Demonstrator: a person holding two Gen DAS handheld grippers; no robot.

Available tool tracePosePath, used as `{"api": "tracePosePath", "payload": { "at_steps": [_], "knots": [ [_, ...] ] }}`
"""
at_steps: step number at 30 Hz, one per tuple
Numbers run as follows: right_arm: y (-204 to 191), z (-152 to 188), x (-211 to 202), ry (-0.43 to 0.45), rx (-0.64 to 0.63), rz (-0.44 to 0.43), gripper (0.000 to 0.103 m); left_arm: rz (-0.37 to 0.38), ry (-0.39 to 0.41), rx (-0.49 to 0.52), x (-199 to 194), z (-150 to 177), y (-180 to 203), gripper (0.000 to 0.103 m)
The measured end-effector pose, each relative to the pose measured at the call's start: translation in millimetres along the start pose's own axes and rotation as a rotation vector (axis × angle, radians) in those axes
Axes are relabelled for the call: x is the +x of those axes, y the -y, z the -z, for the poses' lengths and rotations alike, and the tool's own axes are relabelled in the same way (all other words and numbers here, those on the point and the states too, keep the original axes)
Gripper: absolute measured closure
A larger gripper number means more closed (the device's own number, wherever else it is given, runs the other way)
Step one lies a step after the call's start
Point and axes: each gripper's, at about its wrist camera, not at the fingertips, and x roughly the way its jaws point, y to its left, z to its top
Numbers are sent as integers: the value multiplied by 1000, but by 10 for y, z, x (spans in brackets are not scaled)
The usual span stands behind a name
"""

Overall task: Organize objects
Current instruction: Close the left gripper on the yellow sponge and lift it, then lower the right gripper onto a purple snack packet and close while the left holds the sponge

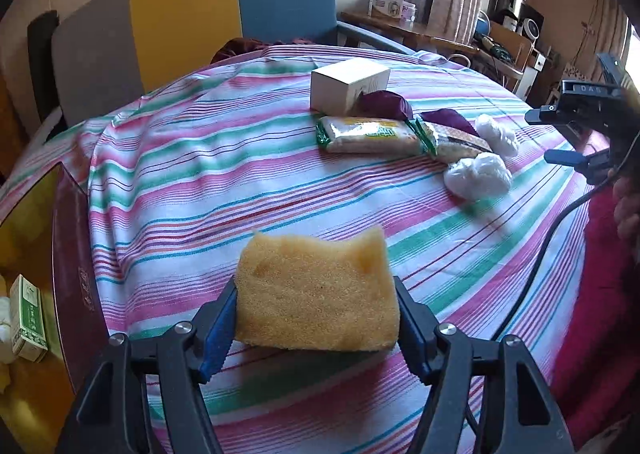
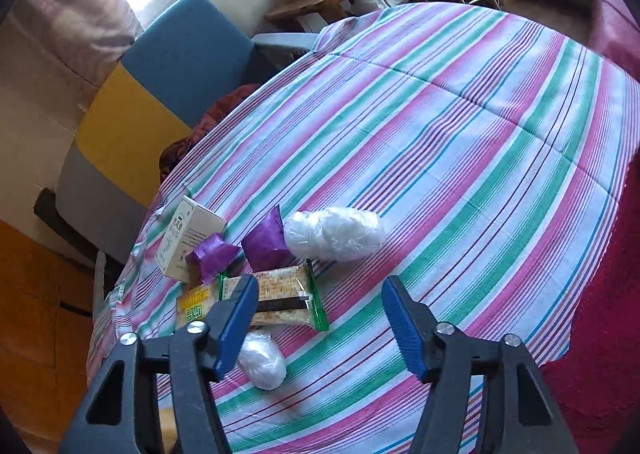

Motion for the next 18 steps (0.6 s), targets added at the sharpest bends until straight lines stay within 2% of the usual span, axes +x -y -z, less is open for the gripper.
{"api": "tracePosePath", "payload": {
  "at_steps": [3,11,18],
  "knots": [
    [-31,16,34,-14,-18,1,48,10,15,-14,47,6,-27,32],
    [-241,118,116,-80,-120,-63,48,35,40,-36,58,83,-57,31],
    [-615,247,254,-198,-248,-138,48,81,36,-65,130,109,-118,29]
  ]
}}
